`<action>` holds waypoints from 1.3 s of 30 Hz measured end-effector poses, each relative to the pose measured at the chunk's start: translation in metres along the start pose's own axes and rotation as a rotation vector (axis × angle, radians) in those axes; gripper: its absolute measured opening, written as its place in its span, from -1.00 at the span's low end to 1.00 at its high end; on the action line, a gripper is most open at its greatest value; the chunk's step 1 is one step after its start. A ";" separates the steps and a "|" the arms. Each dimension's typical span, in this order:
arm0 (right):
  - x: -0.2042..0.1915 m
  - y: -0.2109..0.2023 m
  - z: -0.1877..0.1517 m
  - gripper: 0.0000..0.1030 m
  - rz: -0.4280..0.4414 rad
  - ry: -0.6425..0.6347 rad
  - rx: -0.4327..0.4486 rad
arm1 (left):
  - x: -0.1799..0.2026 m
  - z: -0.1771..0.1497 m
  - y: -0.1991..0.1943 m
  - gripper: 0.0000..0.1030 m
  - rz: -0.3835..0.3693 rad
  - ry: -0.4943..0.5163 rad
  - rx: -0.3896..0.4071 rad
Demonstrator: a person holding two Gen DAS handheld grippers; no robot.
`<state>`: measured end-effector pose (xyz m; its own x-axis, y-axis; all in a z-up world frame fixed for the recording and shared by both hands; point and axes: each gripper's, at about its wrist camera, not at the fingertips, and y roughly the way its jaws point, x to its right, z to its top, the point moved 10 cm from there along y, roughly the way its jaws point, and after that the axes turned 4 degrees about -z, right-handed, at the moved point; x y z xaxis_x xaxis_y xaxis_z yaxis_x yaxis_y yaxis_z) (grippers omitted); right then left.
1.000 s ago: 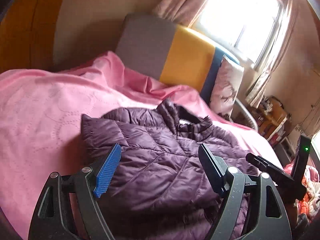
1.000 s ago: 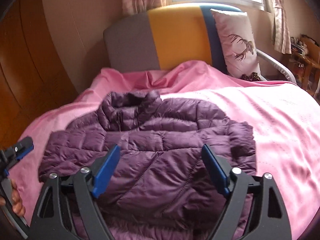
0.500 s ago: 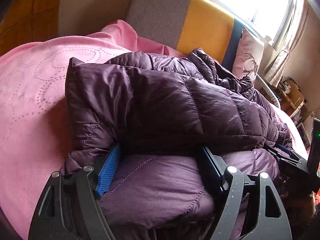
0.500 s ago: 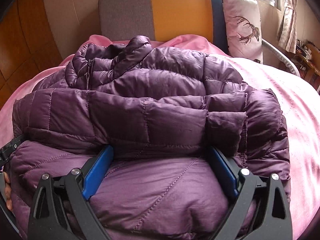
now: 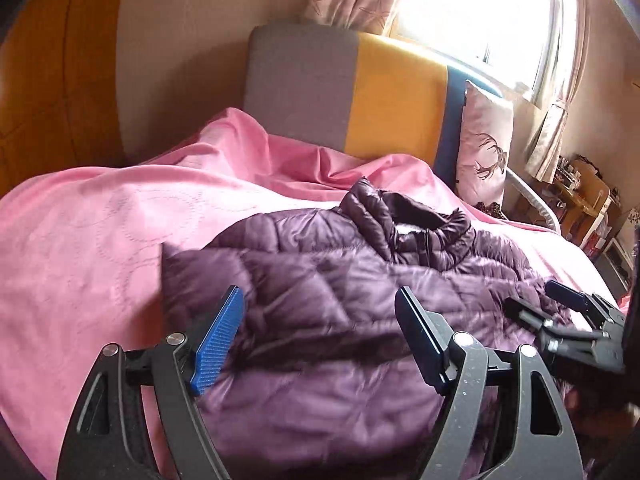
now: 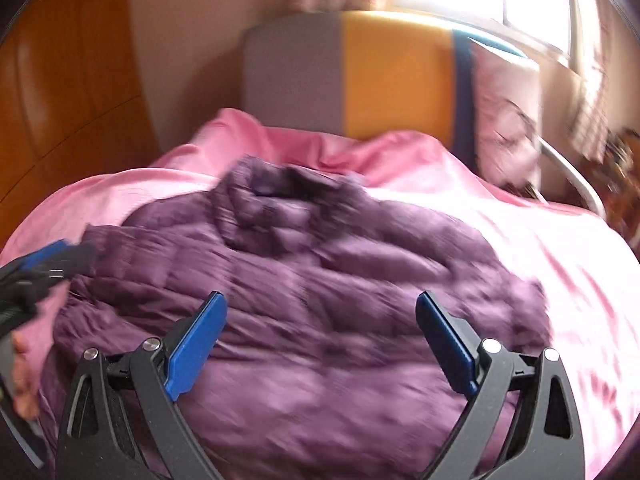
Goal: Fold large clothes
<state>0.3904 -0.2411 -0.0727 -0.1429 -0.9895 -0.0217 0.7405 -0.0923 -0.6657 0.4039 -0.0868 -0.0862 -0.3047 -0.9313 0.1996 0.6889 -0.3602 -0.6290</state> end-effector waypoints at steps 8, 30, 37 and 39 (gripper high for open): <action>-0.027 0.067 -0.023 0.81 0.001 -0.031 -0.103 | -0.023 -0.042 0.059 0.49 0.016 -0.077 -0.094; 0.031 -0.009 -0.054 0.96 0.066 0.186 -0.172 | -0.001 -0.055 -0.053 0.60 0.080 -0.026 -0.010; 0.047 -0.053 -0.083 0.96 0.067 0.258 -0.180 | 0.000 -0.082 -0.094 0.67 0.078 -0.043 0.001; 0.053 -0.062 -0.098 0.96 0.052 0.281 -0.208 | -0.001 -0.092 -0.102 0.69 0.079 -0.048 -0.004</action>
<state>0.2728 -0.2766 -0.1055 -0.3046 -0.9205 -0.2449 0.6064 0.0109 -0.7951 0.2733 -0.0446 -0.0914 -0.2175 -0.9585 0.1843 0.7070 -0.2849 -0.6474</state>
